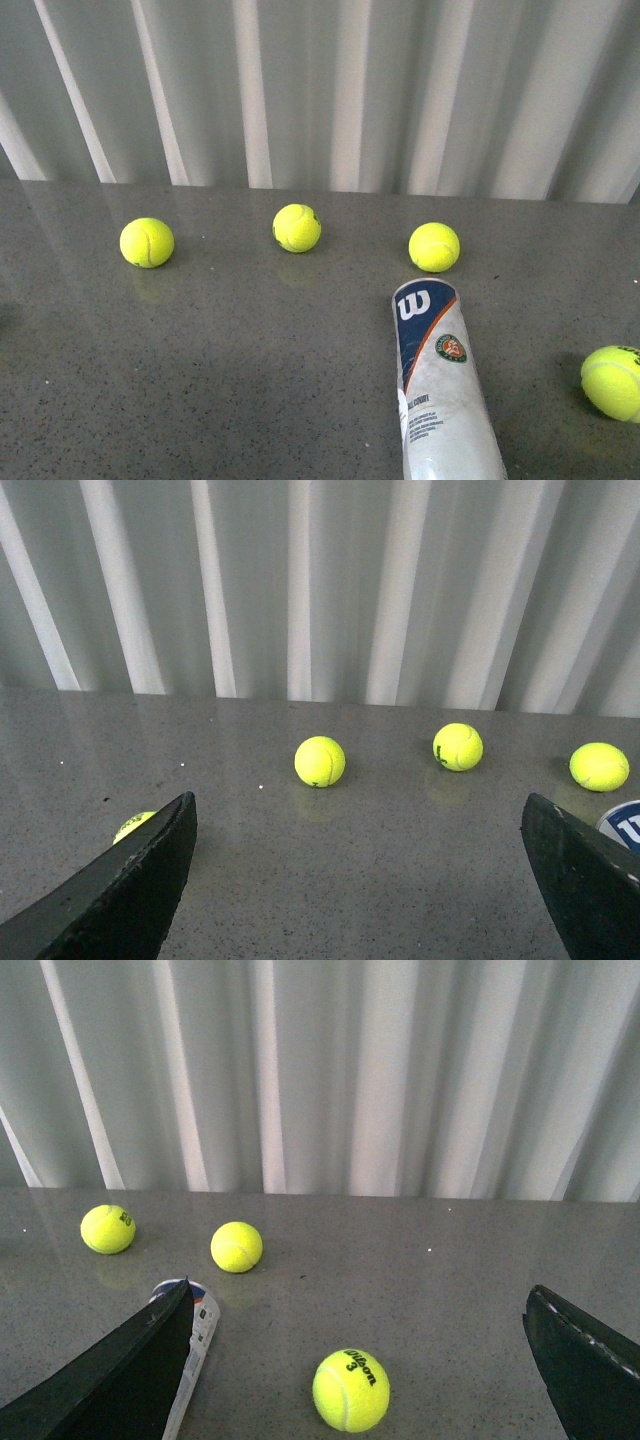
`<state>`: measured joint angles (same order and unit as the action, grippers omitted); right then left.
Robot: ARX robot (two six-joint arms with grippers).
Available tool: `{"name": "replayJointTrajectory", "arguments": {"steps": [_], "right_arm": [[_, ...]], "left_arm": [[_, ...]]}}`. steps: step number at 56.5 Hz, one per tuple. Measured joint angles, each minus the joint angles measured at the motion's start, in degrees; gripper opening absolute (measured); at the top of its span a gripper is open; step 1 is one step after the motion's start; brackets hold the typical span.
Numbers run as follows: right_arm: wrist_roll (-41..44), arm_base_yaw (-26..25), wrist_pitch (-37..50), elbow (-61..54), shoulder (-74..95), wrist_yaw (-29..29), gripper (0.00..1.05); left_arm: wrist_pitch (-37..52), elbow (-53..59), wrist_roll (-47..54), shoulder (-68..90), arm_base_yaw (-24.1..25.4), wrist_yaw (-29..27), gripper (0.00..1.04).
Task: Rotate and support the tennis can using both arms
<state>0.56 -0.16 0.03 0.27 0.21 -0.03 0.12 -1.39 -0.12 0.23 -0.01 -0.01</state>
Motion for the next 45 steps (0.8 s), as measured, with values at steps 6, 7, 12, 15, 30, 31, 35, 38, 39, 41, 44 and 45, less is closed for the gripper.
{"name": "replayJointTrajectory", "arguments": {"steps": [6, 7, 12, 15, 30, 31, 35, 38, 39, 41, 44, 45], "right_arm": [[0.0, 0.0, 0.0, 0.0, 0.0, 0.0, 0.98], [0.0, 0.0, 0.0, 0.0, 0.0, -0.02, 0.98], [0.0, 0.0, 0.0, 0.0, 0.0, 0.0, 0.98], [0.0, 0.0, 0.0, 0.0, 0.0, 0.0, 0.98], [0.0, 0.0, 0.0, 0.0, 0.0, -0.02, 0.98], [0.0, 0.0, 0.0, 0.0, 0.0, 0.0, 0.98], [0.0, 0.0, 0.0, 0.0, 0.0, 0.0, 0.98], [0.0, 0.0, 0.0, 0.0, 0.0, 0.0, 0.98], [0.0, 0.0, 0.0, 0.0, 0.02, 0.0, 0.98], [0.0, 0.0, 0.0, 0.0, 0.0, -0.02, 0.98], [0.0, 0.0, 0.0, 0.0, 0.0, 0.0, 0.98], [0.0, 0.0, 0.0, 0.0, 0.0, 0.0, 0.98]], "left_arm": [[0.0, 0.0, 0.0, 0.0, 0.0, 0.0, 0.98], [0.0, 0.0, 0.0, 0.0, 0.0, 0.0, 0.98], [0.0, 0.0, -0.02, 0.0, 0.0, 0.0, 0.98], [0.0, 0.0, 0.0, 0.0, 0.0, 0.0, 0.98], [0.0, 0.0, 0.0, 0.0, 0.0, 0.0, 0.98], [0.0, 0.0, 0.0, 0.0, 0.0, 0.0, 0.98], [0.0, 0.0, 0.0, 0.0, 0.0, 0.0, 0.98], [0.0, 0.0, 0.0, 0.0, 0.0, 0.0, 0.98], [0.0, 0.0, 0.0, 0.0, 0.0, 0.0, 0.98], [0.0, 0.0, 0.0, 0.0, 0.0, 0.0, 0.98], [0.0, 0.0, 0.0, 0.0, 0.0, 0.0, 0.98], [0.0, 0.0, 0.0, 0.0, 0.0, 0.0, 0.98]]}}
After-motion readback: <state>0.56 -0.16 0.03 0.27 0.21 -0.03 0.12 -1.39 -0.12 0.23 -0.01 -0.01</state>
